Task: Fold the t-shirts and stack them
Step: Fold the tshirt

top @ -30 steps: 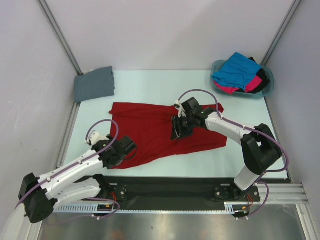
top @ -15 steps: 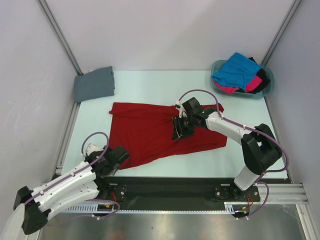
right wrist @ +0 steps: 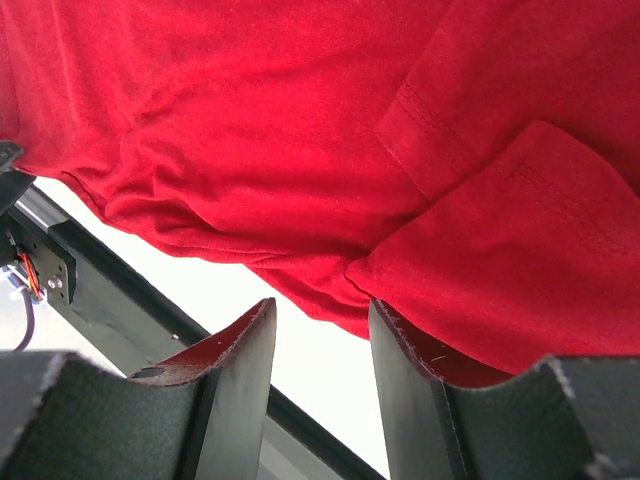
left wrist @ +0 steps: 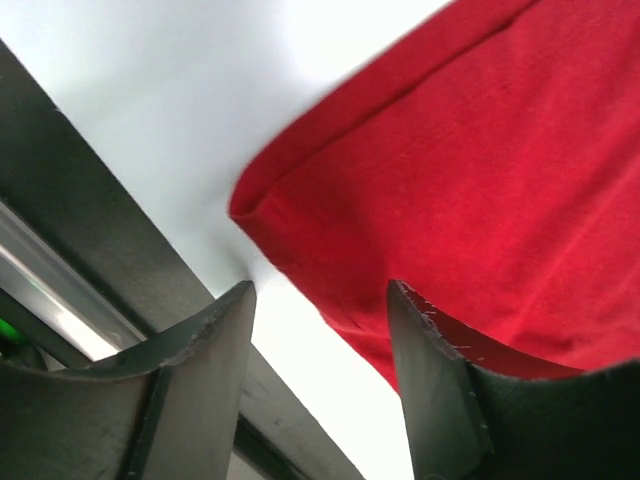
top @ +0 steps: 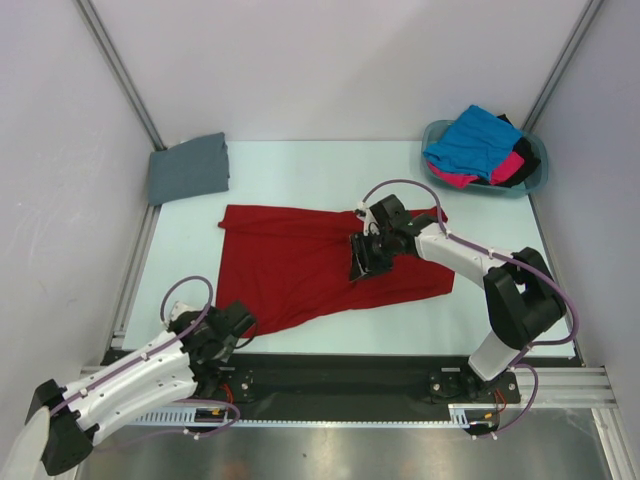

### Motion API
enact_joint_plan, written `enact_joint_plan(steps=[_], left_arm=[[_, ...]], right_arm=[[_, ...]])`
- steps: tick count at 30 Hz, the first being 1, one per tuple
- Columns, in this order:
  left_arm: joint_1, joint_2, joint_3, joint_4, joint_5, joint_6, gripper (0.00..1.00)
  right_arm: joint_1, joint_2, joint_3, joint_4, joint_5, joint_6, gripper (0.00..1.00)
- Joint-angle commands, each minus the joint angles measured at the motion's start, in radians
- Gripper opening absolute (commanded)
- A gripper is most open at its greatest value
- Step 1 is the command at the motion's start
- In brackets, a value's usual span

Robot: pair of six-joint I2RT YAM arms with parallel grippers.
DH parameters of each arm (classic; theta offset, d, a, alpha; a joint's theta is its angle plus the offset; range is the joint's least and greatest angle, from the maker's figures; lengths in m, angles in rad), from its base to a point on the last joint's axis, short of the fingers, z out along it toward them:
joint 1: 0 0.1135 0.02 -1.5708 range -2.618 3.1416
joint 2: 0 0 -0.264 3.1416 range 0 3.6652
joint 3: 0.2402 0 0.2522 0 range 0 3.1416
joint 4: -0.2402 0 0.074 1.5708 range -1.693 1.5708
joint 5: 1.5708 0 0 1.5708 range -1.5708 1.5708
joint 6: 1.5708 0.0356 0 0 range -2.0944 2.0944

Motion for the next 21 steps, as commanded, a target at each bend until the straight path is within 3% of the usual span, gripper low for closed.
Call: enact_joint_plan(steps=[1, 2, 3, 6, 8, 9, 11, 21], left_arm=[[0.005, -0.020, -0.026, -0.001, 0.007, -0.149, 0.60], [0.005, -0.022, -0.029, 0.005, 0.004, -0.149, 0.56], [0.005, -0.025, -0.035, 0.010, -0.002, -0.149, 0.44], [0.005, -0.027, -0.043, 0.024, -0.014, -0.149, 0.26], [0.005, -0.025, -0.043, 0.028, -0.023, -0.140, 0.19], [0.005, -0.020, -0.041, 0.028, -0.026, -0.140, 0.10], [0.005, -0.016, -0.040, 0.031, -0.026, -0.135, 0.01], [0.005, 0.039, 0.055, 0.059, -0.083, -0.025, 0.00]], right_arm=[[-0.007, -0.041, -0.002, -0.007, 0.005, -0.019, 0.47], [-0.006, -0.041, -0.002, -0.007, 0.007, -0.019, 0.47], [-0.007, -0.041, -0.003, -0.007, 0.008, -0.020, 0.47], [-0.012, -0.041, -0.003, -0.010, 0.008, -0.017, 0.47], [-0.012, -0.041, -0.003, -0.008, 0.010, -0.020, 0.47], [-0.013, -0.039, -0.003, -0.010, 0.010, -0.019, 0.47], [-0.013, -0.038, -0.003, -0.010, 0.011, -0.019, 0.47], [-0.015, -0.019, -0.005, -0.001, 0.010, -0.008, 0.46]])
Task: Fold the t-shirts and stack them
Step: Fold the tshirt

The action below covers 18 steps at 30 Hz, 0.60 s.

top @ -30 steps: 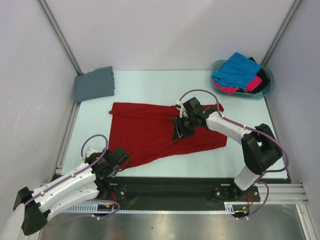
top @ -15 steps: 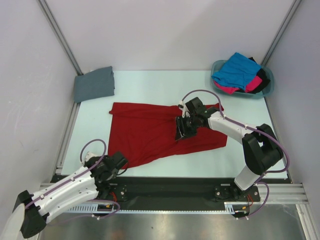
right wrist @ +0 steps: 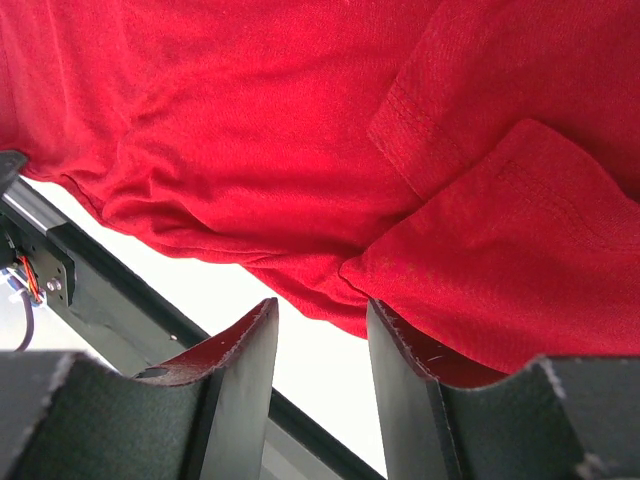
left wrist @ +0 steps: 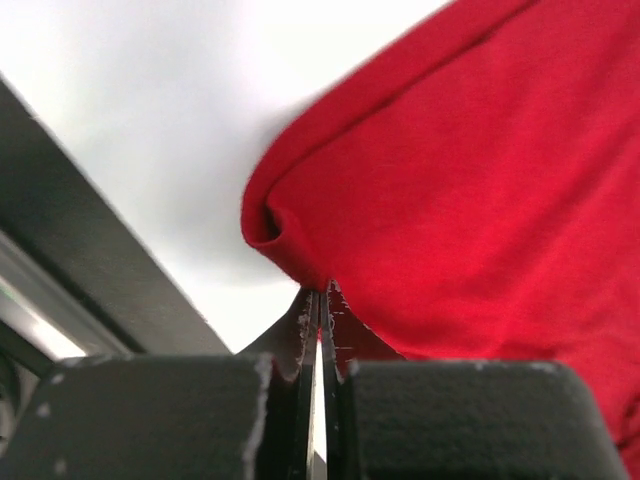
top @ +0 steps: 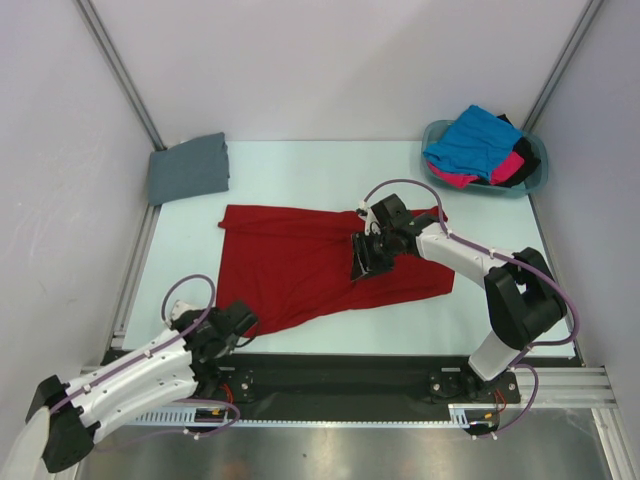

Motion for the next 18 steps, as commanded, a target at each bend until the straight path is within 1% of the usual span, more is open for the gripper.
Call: enact_joint_plan(steps=[1, 8, 9, 11, 12, 14, 15, 18], left_arm=[[0.005, 0.033, 0.091, 0.027, -0.082, -0.001, 0.00], [0.010, 0.129, 0.229, 0.028, -0.200, 0.067, 0.00], [0.014, 0.147, 0.240, 0.034, -0.210, 0.097, 0.00], [0.037, 0.166, 0.264, 0.048, -0.217, 0.120, 0.00], [0.049, 0.181, 0.269, 0.059, -0.219, 0.155, 0.00], [0.092, 0.189, 0.270, 0.100, -0.216, 0.188, 0.00], [0.129, 0.194, 0.267, 0.147, -0.213, 0.238, 0.00], [0.190, 0.204, 0.260, 0.227, -0.201, 0.343, 0.00]], right_arm=[[-0.003, -0.016, 0.000, 0.001, 0.008, -0.008, 0.46], [-0.003, -0.031, 0.003, -0.010, 0.025, -0.003, 0.46], [-0.003, -0.034, 0.005, -0.011, 0.028, -0.003, 0.46], [-0.004, -0.036, 0.006, -0.011, 0.032, 0.001, 0.46], [-0.004, -0.036, 0.006, -0.013, 0.034, 0.003, 0.46], [-0.004, -0.038, 0.008, -0.014, 0.038, 0.006, 0.46], [-0.006, -0.038, 0.009, -0.016, 0.041, 0.007, 0.46], [-0.006, -0.034, 0.017, -0.022, 0.046, 0.007, 0.46]])
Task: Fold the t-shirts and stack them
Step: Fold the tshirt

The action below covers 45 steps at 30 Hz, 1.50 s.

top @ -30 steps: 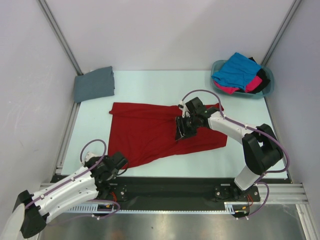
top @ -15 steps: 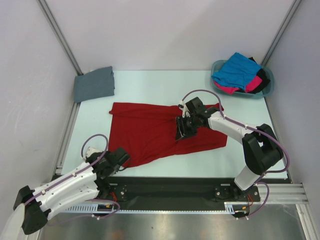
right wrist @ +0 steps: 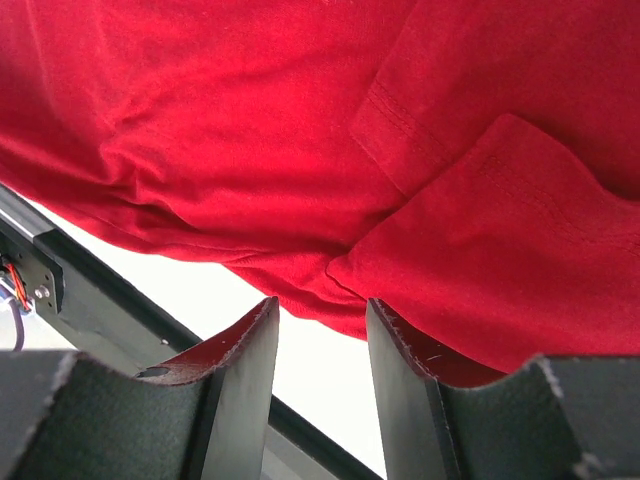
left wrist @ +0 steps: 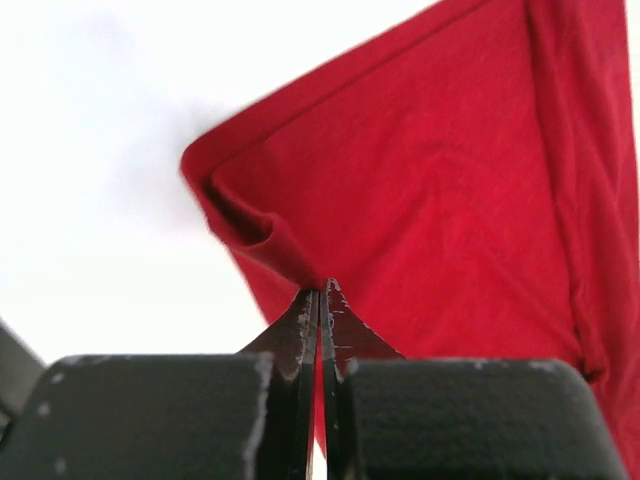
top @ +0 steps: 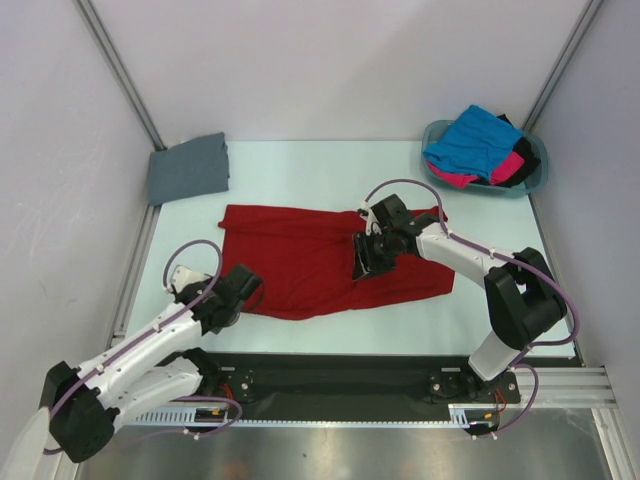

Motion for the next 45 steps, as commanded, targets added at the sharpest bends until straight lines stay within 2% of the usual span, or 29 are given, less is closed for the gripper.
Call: enact_joint_plan(steps=[1, 8, 14, 20, 24, 26, 27, 28, 31, 34, 38, 41, 43, 45], left_arm=[[0.088, 0.019, 0.027, 0.143, -0.032, 0.159, 0.00], [0.231, 0.136, 0.067, 0.310, 0.017, 0.378, 0.00], [0.306, 0.246, 0.102, 0.401, 0.074, 0.463, 0.00], [0.363, 0.374, 0.144, 0.409, 0.103, 0.530, 0.00], [0.404, 0.457, 0.160, 0.373, 0.110, 0.576, 0.00], [0.414, 0.507, 0.173, 0.355, 0.094, 0.582, 0.11], [0.420, 0.522, 0.177, 0.358, 0.088, 0.595, 0.24], [0.422, 0.548, 0.193, 0.361, 0.074, 0.618, 0.49], [0.423, 0.576, 0.214, 0.390, 0.045, 0.691, 0.37], [0.425, 0.612, 0.278, 0.381, 0.007, 0.746, 0.36], [0.425, 0.633, 0.340, 0.331, -0.016, 0.783, 0.37], [0.423, 0.593, 0.348, 0.356, 0.022, 0.839, 0.43], [0.418, 0.541, 0.325, 0.417, 0.062, 0.910, 0.48], [0.418, 0.503, 0.305, 0.517, 0.158, 0.967, 0.50]], right_arm=[[-0.006, -0.034, 0.019, -0.018, 0.023, 0.007, 0.46], [-0.011, -0.021, 0.039, -0.027, 0.042, 0.013, 0.46], [-0.011, -0.005, 0.055, -0.039, 0.051, 0.019, 0.45], [-0.011, -0.016, 0.065, -0.068, 0.094, 0.030, 0.45], [-0.014, -0.037, 0.066, -0.096, 0.228, 0.062, 0.45], [-0.015, -0.050, 0.066, -0.111, 0.278, 0.072, 0.45], [-0.017, -0.062, 0.066, -0.114, 0.322, 0.085, 0.45], [-0.026, -0.070, 0.060, -0.111, 0.334, 0.091, 0.46], [-0.044, -0.096, 0.033, -0.079, 0.353, 0.119, 0.46], [-0.057, -0.108, 0.019, -0.062, 0.338, 0.133, 0.46], [-0.058, -0.125, 0.009, -0.057, 0.357, 0.144, 0.45], [-0.063, -0.136, 0.002, -0.050, 0.368, 0.167, 0.47], [-0.070, -0.133, 0.000, -0.048, 0.402, 0.191, 0.47], [-0.078, -0.133, -0.009, -0.041, 0.404, 0.206, 0.47]])
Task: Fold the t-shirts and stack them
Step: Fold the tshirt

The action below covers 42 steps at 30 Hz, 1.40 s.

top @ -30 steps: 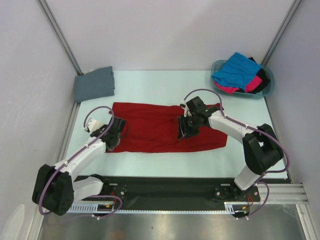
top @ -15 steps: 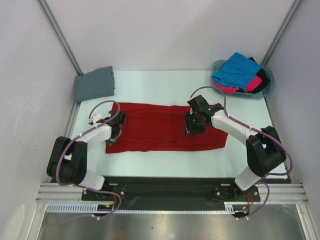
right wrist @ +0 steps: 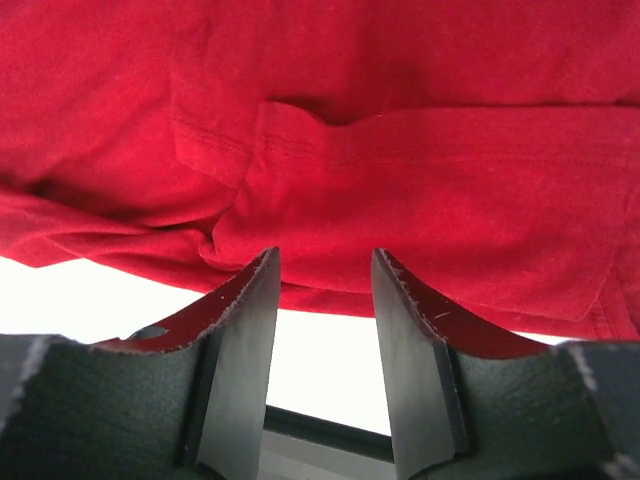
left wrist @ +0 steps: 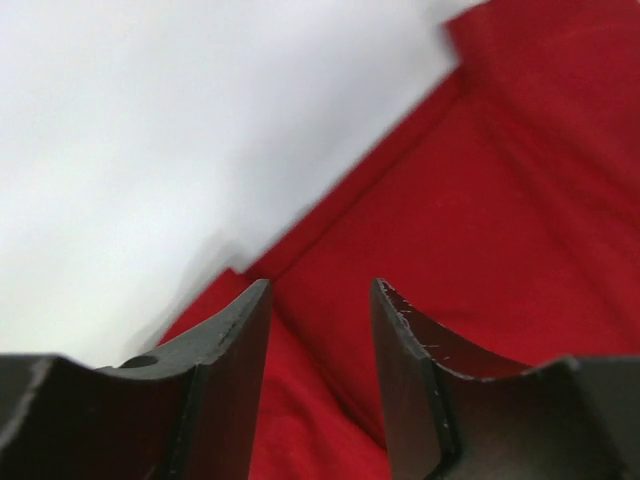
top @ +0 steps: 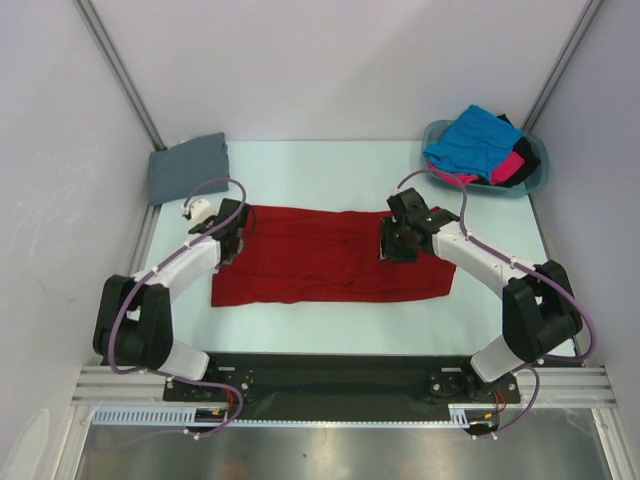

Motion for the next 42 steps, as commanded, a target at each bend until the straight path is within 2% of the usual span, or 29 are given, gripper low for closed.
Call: enact_joint_plan(steps=[1, 3, 8, 12, 15, 17, 24, 29, 30, 38, 42], left_arm=[[0.001, -0.090, -0.013, 0.163, 0.118, 0.192, 0.50], [0.000, -0.088, -0.009, 0.237, 0.225, 0.257, 0.51], [-0.010, 0.010, 0.067, 0.313, 0.399, 0.433, 0.68], [-0.017, 0.143, 0.132, 0.288, 0.534, 0.519, 0.72], [-0.022, 0.234, 0.168, 0.271, 0.572, 0.562, 0.72], [-0.022, 0.255, 0.165, 0.293, 0.563, 0.570, 0.72], [-0.022, 0.277, 0.209, 0.355, 0.665, 0.674, 0.75], [-0.022, 0.338, 0.264, 0.357, 0.709, 0.723, 0.75], [-0.023, 0.353, 0.278, 0.349, 0.718, 0.730, 0.72], [-0.026, 0.456, 0.335, 0.292, 0.665, 0.734, 0.72], [-0.039, 0.470, 0.332, 0.239, 0.643, 0.684, 0.69]], right_arm=[[-0.014, -0.042, -0.014, 0.035, 0.040, 0.057, 0.47], [-0.015, -0.053, -0.037, 0.054, 0.050, 0.071, 0.48], [-0.015, -0.093, -0.091, 0.110, 0.106, 0.095, 0.57], [-0.015, -0.111, -0.121, 0.121, 0.146, 0.106, 0.66], [-0.015, -0.105, -0.153, 0.153, 0.146, 0.118, 0.66], [-0.015, -0.102, -0.173, 0.176, 0.133, 0.128, 0.66], [-0.012, -0.050, -0.167, 0.247, 0.142, 0.120, 0.66], [-0.014, 0.057, -0.123, 0.256, 0.165, 0.100, 0.66], [-0.015, 0.073, -0.112, 0.264, 0.168, 0.091, 0.66], [-0.030, 0.231, 0.017, 0.226, 0.205, 0.086, 0.66], [-0.037, 0.289, 0.073, 0.192, 0.205, 0.092, 0.64]])
